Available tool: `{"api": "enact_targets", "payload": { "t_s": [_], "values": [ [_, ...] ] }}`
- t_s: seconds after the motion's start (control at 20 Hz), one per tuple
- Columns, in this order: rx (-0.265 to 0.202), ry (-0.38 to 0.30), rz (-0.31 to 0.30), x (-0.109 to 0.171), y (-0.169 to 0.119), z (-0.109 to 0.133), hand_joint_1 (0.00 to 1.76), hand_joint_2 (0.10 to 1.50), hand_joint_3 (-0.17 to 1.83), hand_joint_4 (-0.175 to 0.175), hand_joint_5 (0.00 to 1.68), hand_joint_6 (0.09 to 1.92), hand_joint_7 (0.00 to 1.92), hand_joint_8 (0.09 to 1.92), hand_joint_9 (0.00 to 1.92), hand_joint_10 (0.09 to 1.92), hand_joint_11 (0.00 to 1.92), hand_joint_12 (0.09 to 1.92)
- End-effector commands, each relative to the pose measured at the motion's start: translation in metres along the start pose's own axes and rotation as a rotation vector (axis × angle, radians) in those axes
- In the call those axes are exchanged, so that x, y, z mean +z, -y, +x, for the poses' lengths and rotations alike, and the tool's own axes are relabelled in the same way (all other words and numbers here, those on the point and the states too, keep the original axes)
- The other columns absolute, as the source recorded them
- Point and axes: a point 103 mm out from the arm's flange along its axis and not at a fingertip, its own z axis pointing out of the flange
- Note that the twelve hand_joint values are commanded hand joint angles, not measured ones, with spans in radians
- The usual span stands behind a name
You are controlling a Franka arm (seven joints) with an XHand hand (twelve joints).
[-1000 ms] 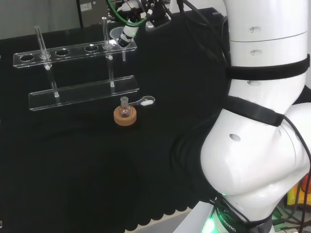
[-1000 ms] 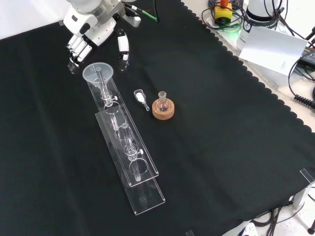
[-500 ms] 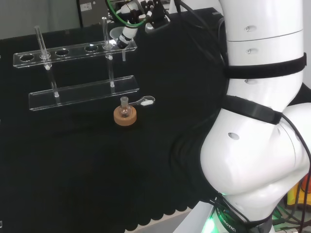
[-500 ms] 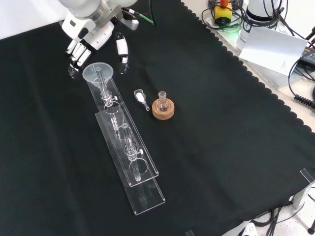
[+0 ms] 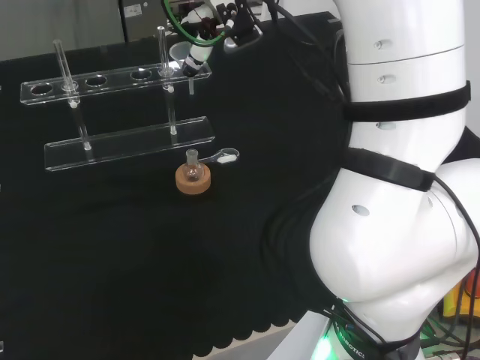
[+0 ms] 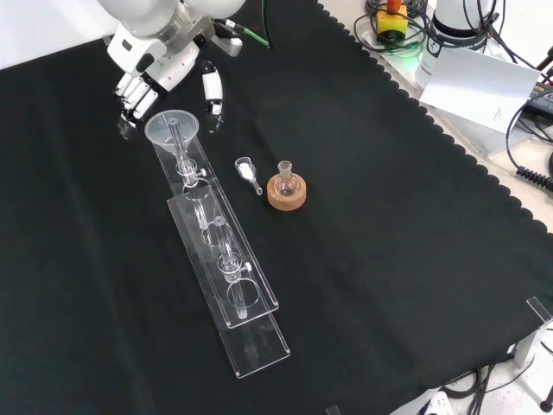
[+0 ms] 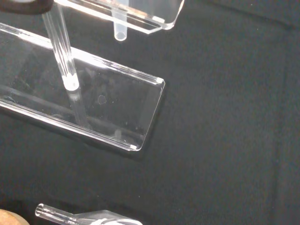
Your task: Pick up the funnel from the transparent funnel stand.
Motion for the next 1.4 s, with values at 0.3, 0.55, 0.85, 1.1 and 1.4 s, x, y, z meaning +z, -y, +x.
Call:
{"api": "enact_targets", "payload": {
  "t_s": [0.3, 0.55, 0.85, 1.1, 1.4],
  "values": [
    [-0.006, 0.038, 0.002, -0.005, -0.001, 0.033, 0.57, 0.68, 0.3, -0.042, 0.04, 0.09, 0.0, 0.57, 0.19, 0.79, 0.1, 1.43],
    [-0.028, 0.019, 0.003, 0.002, -0.008, 0.008, 0.58, 0.68, 0.3, -0.045, 0.05, 0.09, 0.0, 0.64, 0.24, 0.76, 0.07, 1.44],
    [0.024, 0.053, 0.009, 0.0, -0.007, 0.018, 0.59, 0.69, 0.3, -0.046, 0.06, 0.09, 0.0, 0.66, 0.25, 0.74, 0.05, 1.45],
    [0.01, 0.03, 0.019, 0.002, -0.008, 0.013, 0.59, 0.69, 0.31, -0.047, 0.07, 0.09, 0.0, 0.67, 0.25, 0.74, 0.05, 1.45],
    [-0.021, 0.034, 0.013, 0.009, -0.012, -0.008, 0.64, 0.69, 0.33, -0.052, 0.18, 0.09, 0.22, 0.73, 0.51, 0.69, 0.06, 1.45]
  ]
}}
